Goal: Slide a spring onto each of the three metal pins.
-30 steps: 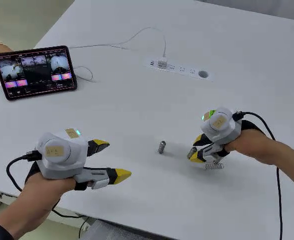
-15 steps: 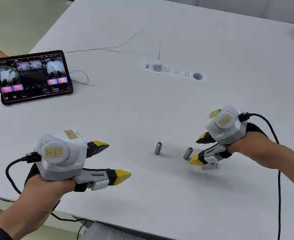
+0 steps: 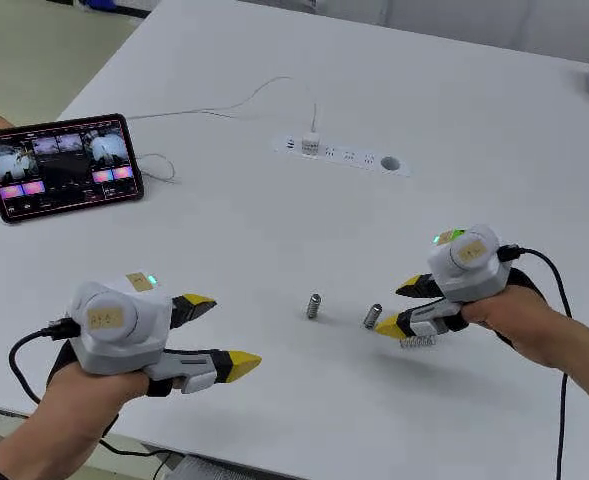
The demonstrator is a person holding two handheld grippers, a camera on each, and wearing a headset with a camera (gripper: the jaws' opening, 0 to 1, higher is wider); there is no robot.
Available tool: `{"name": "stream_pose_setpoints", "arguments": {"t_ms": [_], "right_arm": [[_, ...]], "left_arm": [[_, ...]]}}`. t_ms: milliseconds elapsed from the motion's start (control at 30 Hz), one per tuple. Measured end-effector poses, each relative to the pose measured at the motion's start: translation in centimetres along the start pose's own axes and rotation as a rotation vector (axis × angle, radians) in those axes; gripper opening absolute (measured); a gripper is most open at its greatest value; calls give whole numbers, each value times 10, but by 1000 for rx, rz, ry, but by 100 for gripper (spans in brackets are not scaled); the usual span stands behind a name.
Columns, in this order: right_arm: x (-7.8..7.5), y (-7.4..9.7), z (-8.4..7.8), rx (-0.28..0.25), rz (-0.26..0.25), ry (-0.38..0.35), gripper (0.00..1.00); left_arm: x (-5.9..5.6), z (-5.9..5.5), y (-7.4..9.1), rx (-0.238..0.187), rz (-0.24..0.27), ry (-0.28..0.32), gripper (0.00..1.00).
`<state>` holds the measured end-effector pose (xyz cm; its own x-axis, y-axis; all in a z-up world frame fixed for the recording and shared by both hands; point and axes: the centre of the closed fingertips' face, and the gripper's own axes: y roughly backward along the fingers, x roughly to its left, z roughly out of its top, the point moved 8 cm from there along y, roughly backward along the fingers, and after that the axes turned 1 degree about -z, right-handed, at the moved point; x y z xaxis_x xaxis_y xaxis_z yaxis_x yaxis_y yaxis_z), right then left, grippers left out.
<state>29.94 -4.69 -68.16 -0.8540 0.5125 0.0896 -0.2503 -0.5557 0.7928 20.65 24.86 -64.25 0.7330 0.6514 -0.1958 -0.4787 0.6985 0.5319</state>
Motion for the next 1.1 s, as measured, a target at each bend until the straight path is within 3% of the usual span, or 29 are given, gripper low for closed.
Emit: {"name": "stream_pose_setpoints", "arguments": {"t_ms": [467,767,1100], "right_arm": [[12,13,-14,-92,-60,-95,51],[28,28,-25,-206,-109,-216,53],[40,37,-42,-227,-137,-266,56]], "left_arm": [[-3,5,-5,3,-9,-15,62],[-8,6,-12,6,-26,-18,62],[-14,10,-22,11,-47,-24,62]]}}
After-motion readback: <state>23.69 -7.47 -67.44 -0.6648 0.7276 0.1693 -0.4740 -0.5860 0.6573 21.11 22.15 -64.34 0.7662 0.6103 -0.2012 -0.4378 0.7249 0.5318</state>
